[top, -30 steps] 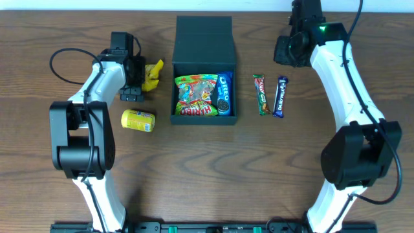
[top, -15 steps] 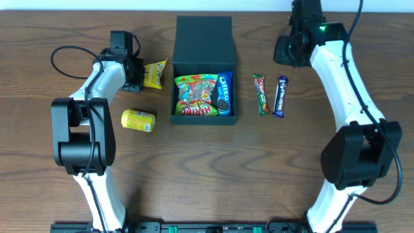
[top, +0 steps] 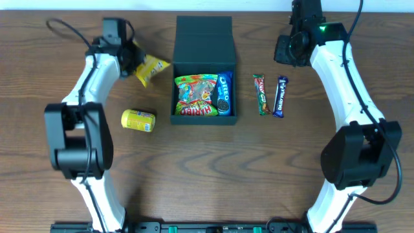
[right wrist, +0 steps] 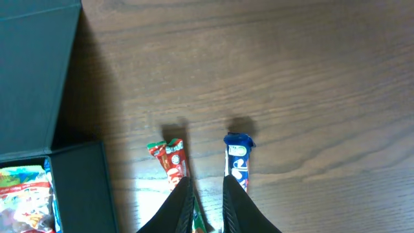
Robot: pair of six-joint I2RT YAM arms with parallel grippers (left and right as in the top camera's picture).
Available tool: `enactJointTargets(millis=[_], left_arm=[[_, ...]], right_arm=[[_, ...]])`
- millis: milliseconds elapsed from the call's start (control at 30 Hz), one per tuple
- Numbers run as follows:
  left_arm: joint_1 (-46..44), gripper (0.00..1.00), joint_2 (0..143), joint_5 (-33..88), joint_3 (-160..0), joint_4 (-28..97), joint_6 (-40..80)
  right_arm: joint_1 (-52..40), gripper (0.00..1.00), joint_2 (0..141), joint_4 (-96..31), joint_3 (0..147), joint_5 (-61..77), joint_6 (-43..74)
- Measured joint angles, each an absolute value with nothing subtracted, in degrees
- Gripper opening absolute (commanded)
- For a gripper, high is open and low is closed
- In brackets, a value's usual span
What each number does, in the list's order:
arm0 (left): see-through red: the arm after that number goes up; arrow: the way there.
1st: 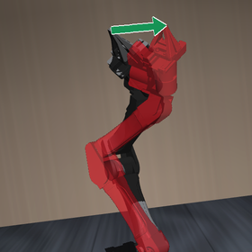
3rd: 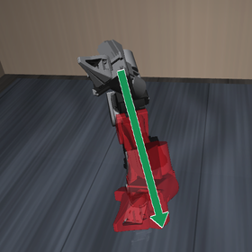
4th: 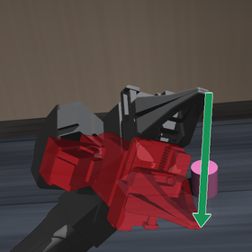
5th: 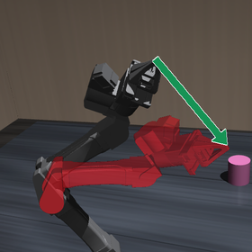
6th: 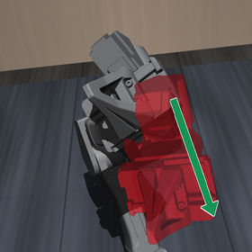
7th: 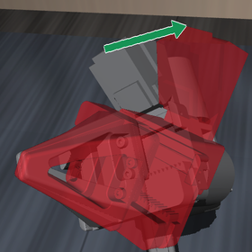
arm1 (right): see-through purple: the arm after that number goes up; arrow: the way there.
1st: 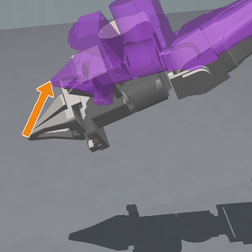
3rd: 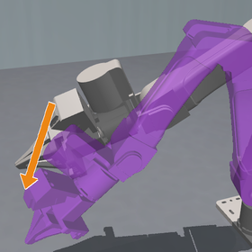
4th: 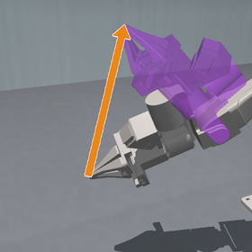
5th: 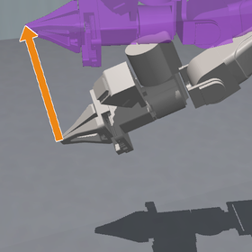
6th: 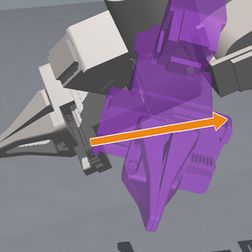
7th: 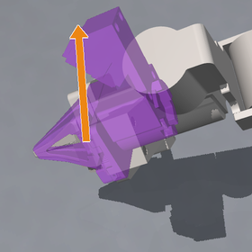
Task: Pack container
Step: 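Grasp the yellow Hacks candy bag with the left gripper and lift, then place the Hacks bag into the box on top of the Haribo bag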
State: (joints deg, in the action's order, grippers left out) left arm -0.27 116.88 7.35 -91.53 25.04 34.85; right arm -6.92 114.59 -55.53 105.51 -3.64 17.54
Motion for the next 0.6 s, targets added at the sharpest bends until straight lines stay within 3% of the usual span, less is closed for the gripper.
enactJointTargets(millis=[300, 600], left_arm=[[-8.4, 0.06, 106.1, 20.4, -95.3, 29.9, 5.1], [-17.2, 0.06, 108.0, 24.4, -95.2, 44.0, -11.9]], right_arm=[[-2.7, 0.17, 114.6, -55.1, 105.5, -4.3, 17.5], [2.1, 0.18, 114.6, -55.2, 105.5, -4.7, 17.5]])
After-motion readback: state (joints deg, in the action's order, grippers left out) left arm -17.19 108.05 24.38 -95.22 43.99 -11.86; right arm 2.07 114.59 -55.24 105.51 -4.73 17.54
